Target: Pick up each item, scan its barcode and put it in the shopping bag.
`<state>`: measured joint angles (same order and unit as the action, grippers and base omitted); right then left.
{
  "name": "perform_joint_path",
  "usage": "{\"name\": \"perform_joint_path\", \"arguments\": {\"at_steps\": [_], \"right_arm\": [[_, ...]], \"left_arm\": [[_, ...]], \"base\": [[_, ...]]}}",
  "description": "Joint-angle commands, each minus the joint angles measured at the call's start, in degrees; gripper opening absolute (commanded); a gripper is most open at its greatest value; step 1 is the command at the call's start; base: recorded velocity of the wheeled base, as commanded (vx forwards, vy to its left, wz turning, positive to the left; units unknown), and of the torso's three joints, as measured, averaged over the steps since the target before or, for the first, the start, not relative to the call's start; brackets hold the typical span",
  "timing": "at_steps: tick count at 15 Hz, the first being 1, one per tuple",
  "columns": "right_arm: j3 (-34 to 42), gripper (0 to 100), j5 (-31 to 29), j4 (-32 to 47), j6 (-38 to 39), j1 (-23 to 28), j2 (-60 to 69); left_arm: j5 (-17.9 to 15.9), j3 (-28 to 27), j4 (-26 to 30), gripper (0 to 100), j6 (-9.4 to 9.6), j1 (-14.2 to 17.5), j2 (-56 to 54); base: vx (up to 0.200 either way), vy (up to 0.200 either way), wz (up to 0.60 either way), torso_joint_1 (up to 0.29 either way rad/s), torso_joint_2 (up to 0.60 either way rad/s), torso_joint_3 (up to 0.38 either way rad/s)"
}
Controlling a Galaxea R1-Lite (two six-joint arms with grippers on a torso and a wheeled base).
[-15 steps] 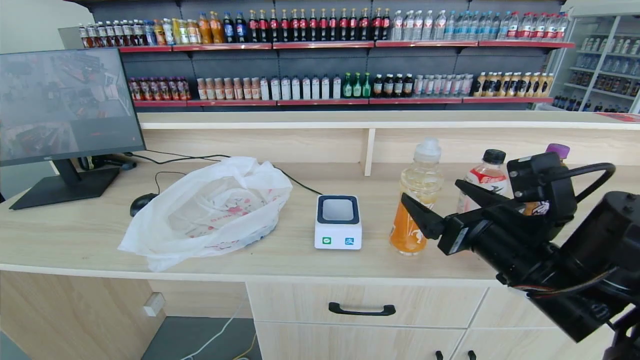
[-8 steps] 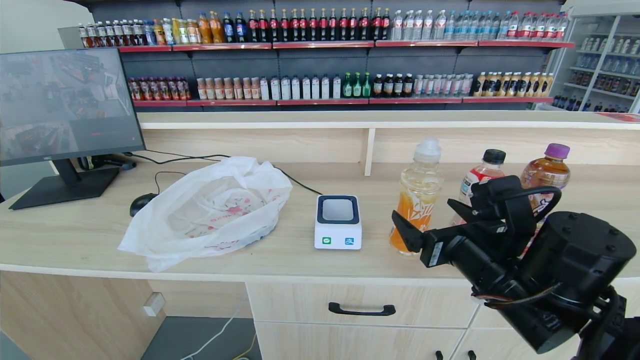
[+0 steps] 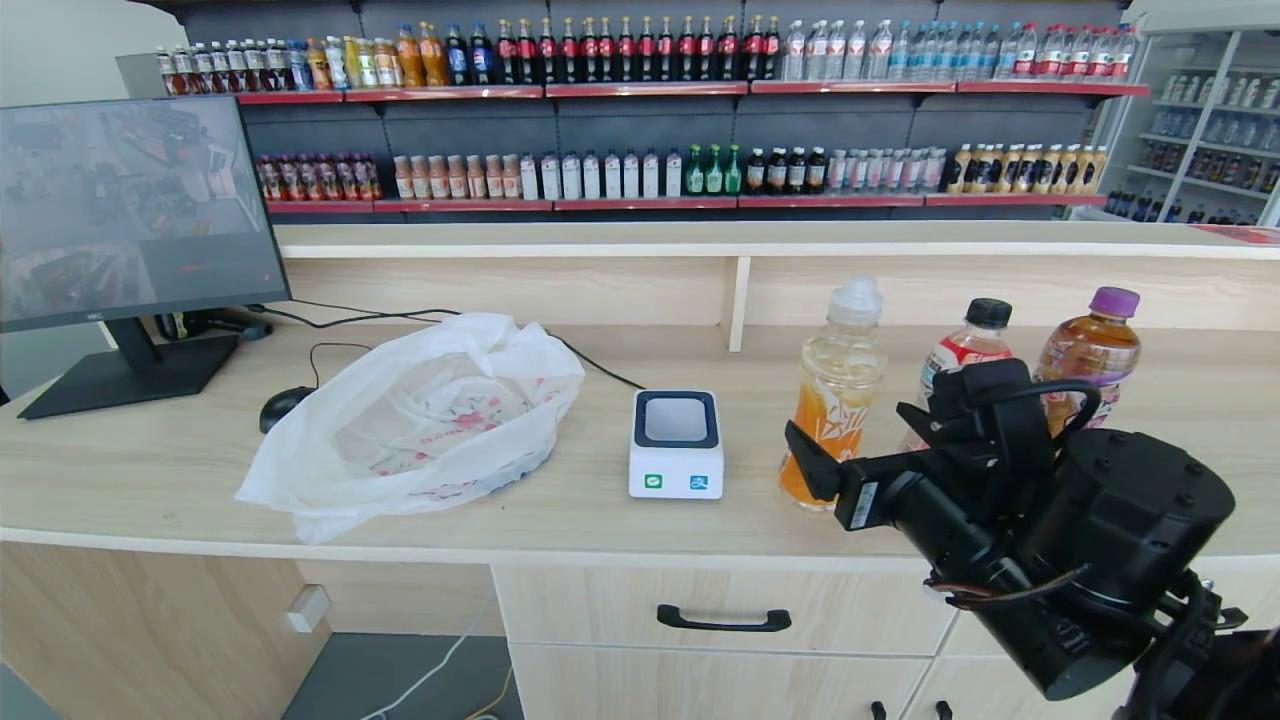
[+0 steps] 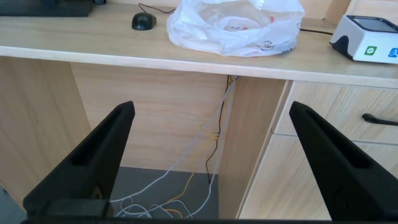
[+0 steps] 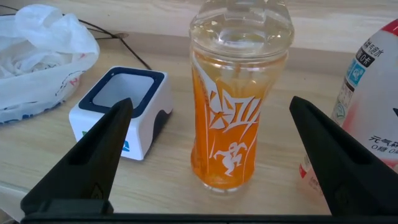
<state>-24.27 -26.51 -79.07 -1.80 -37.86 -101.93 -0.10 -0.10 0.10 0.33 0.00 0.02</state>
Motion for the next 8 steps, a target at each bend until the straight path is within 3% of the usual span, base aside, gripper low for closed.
{"name": "perform_joint_path", "arguments": {"at_steps": [1,8], "right_arm": [[-0.2,100,0.0,-0.7,0.0,-0.1,-1.3],[0.5,100,0.0,-3.6,-0.3,-0.2,-2.1]], "left_arm": [[0.0,0.0,0.0,100,0.02,0.0,0.0],[0.0,0.0,0.0,100,0.02,0.0,0.0]], "base": [[0.0,0.0,0.0,0.0,0.0,0.0],[0.0,0.0,0.0,0.0,0.0,0.0]]}}
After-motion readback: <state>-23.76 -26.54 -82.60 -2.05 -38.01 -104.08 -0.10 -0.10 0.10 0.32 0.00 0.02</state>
